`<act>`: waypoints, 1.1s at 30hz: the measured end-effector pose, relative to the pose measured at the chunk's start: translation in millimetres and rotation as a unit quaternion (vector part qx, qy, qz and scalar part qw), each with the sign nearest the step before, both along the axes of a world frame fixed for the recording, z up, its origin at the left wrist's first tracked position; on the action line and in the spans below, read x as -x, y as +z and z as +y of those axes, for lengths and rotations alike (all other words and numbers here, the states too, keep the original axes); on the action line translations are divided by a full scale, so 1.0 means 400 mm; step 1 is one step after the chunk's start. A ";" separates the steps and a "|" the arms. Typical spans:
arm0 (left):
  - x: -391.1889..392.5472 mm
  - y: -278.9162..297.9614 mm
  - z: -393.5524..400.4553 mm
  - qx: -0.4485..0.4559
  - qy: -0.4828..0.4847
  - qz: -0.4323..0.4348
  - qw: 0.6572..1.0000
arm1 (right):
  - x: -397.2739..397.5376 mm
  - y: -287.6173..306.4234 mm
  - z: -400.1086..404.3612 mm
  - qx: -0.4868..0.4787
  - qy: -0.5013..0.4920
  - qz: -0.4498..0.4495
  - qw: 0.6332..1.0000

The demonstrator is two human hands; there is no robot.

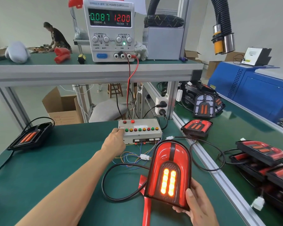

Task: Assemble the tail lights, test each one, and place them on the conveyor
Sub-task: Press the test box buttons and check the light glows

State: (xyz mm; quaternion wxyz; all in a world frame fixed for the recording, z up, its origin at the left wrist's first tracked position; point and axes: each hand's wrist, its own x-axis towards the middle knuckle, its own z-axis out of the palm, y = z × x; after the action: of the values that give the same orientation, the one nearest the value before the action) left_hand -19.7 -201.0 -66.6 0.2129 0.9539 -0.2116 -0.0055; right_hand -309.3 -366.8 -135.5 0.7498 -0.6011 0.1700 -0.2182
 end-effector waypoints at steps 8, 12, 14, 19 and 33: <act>0.018 -0.006 -0.015 -0.015 -0.037 0.000 0.999 | -0.001 -0.009 -0.002 0.003 0.007 -0.007 1.000; 0.019 -0.004 -0.027 -0.055 -0.033 0.005 0.998 | 0.002 -0.009 -0.004 0.003 0.009 -0.006 1.000; 0.020 -0.004 -0.034 -0.066 -0.029 0.006 0.997 | 0.001 -0.006 -0.003 0.004 0.012 -0.007 1.000; 0.016 0.002 -0.047 -0.081 -0.018 0.007 0.997 | -0.003 -0.007 -0.005 0.006 0.003 -0.007 1.000; 0.018 0.012 -0.051 -0.080 -0.016 0.013 0.997 | -0.001 -0.001 -0.001 0.003 0.006 -0.001 1.000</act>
State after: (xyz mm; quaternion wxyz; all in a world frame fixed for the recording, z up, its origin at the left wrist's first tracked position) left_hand -27.0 -221.2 -61.7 0.1382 0.9642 -0.2228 -0.0384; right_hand -308.8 -367.0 -136.0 0.7496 -0.6039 0.1646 -0.2151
